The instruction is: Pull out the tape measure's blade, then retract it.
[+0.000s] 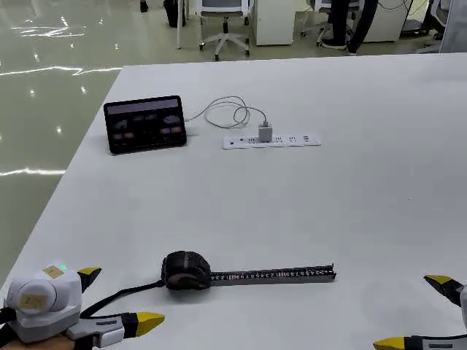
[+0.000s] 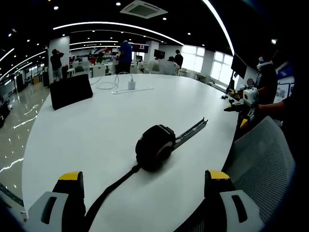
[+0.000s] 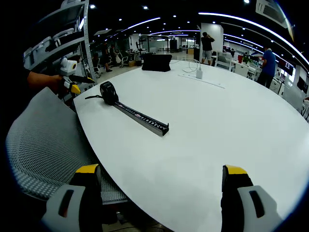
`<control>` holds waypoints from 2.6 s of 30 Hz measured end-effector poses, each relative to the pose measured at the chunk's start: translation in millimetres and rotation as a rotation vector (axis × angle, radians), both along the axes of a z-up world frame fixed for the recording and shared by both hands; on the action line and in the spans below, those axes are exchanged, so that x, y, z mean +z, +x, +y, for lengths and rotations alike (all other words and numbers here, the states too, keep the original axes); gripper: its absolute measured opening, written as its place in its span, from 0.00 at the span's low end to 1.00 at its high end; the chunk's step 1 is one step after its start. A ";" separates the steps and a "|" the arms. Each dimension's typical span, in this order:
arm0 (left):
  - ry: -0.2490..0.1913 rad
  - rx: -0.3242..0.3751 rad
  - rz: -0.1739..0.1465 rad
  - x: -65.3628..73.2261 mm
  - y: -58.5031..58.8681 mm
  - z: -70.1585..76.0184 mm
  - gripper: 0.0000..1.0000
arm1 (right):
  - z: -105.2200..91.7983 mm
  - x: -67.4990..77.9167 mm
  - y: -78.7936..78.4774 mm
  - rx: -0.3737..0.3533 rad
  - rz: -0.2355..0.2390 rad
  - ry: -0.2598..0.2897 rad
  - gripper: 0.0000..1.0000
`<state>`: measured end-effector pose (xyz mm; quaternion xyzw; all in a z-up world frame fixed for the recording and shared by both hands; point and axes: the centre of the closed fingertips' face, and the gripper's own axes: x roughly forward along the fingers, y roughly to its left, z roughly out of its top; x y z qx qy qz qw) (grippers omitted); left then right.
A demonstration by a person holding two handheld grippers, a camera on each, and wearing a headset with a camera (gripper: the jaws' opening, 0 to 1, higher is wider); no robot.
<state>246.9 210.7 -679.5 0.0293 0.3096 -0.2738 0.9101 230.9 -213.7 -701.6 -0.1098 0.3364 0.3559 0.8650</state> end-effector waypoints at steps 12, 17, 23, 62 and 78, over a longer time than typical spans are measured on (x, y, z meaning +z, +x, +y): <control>0.013 -0.031 0.037 -8.3 9.0 -27.3 1.00 | 10.5 4.3 14.3 0.064 -0.013 -0.035 1.00; 0.013 -0.033 0.034 -7.7 19.5 -41.0 1.00 | 16.0 4.1 17.6 0.105 -0.011 -0.055 1.00; -0.016 0.002 0.041 -4.6 32.3 -53.7 1.00 | 22.0 3.5 21.5 0.139 -0.011 -0.062 1.00; 0.016 0.328 -0.026 -25.3 73.1 -72.0 0.98 | 65.8 -2.4 44.6 0.276 0.007 -0.087 0.98; 0.028 0.360 -0.048 -33.6 76.2 -74.4 1.00 | 77.0 -15.1 71.9 0.512 0.038 -0.235 0.89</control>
